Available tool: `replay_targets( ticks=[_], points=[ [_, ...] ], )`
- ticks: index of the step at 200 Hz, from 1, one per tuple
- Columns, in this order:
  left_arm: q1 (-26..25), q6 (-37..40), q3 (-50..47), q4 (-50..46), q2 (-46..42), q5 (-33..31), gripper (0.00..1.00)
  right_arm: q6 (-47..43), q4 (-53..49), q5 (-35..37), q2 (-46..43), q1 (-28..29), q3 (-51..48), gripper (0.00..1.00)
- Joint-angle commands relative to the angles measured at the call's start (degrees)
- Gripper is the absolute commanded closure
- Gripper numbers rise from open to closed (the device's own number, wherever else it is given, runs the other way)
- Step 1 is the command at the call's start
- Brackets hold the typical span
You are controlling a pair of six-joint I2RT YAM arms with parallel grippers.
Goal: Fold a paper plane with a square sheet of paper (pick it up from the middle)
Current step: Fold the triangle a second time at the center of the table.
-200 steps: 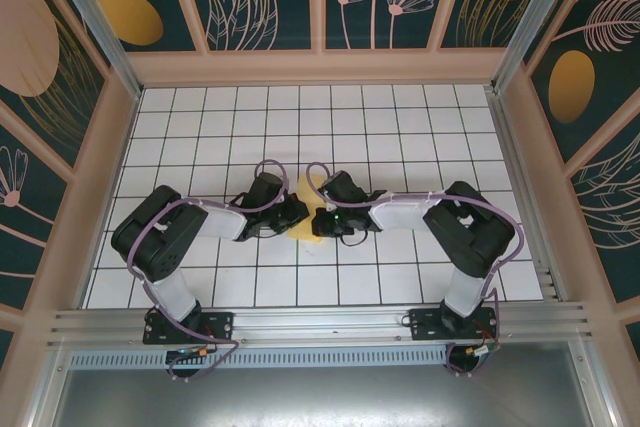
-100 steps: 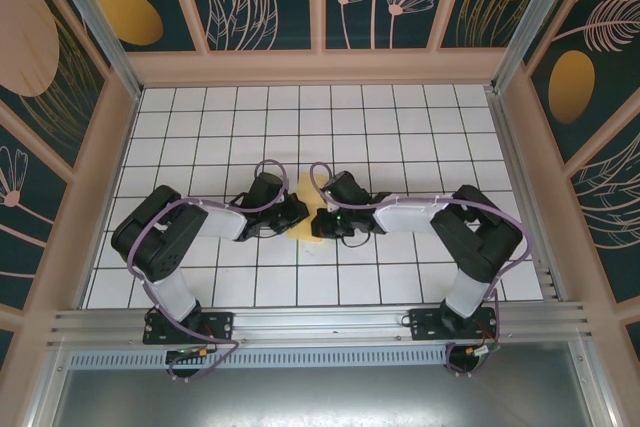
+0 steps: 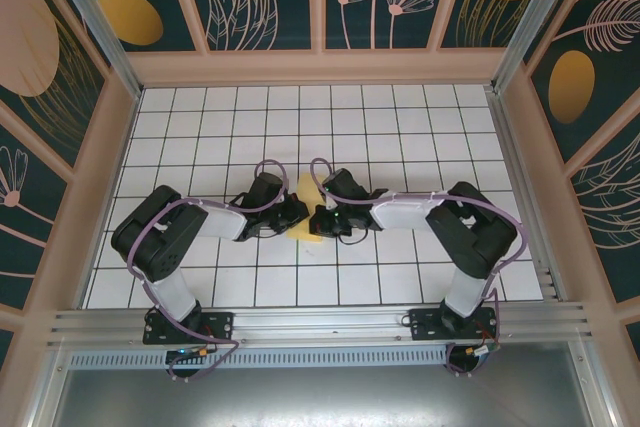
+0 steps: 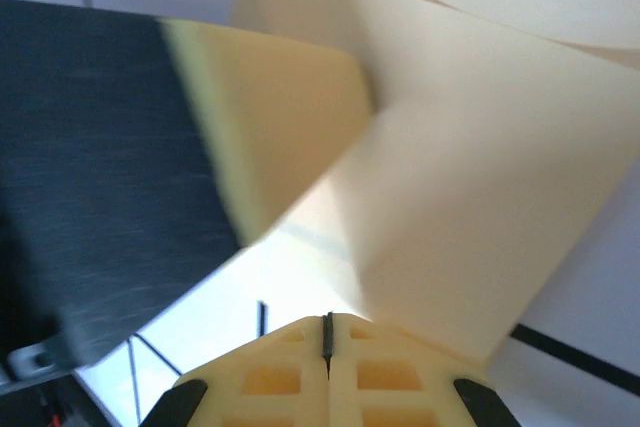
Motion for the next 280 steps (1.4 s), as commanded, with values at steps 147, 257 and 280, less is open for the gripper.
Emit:
replay_targets(
  ticks=[147, 257, 280],
  points=[
    [0.24, 0.59, -1.48, -4.19, 3.42, -1.68, 1.0, 8.8, 6.45, -6.52, -4.0, -0.55, -13.99, 0.99],
    [0.25, 0.91, -1.91, -4.08, 2.64, -1.67, 1.0, 9.17, 7.35, -4.48, -7.31, -2.57, -6.04, 1.0],
    [0.3, 0.94, -1.76, -4.18, 2.67, -1.53, 1.0, 9.65, 6.75, -5.03, -2.46, -2.66, -3.66, 1.0]
  ],
)
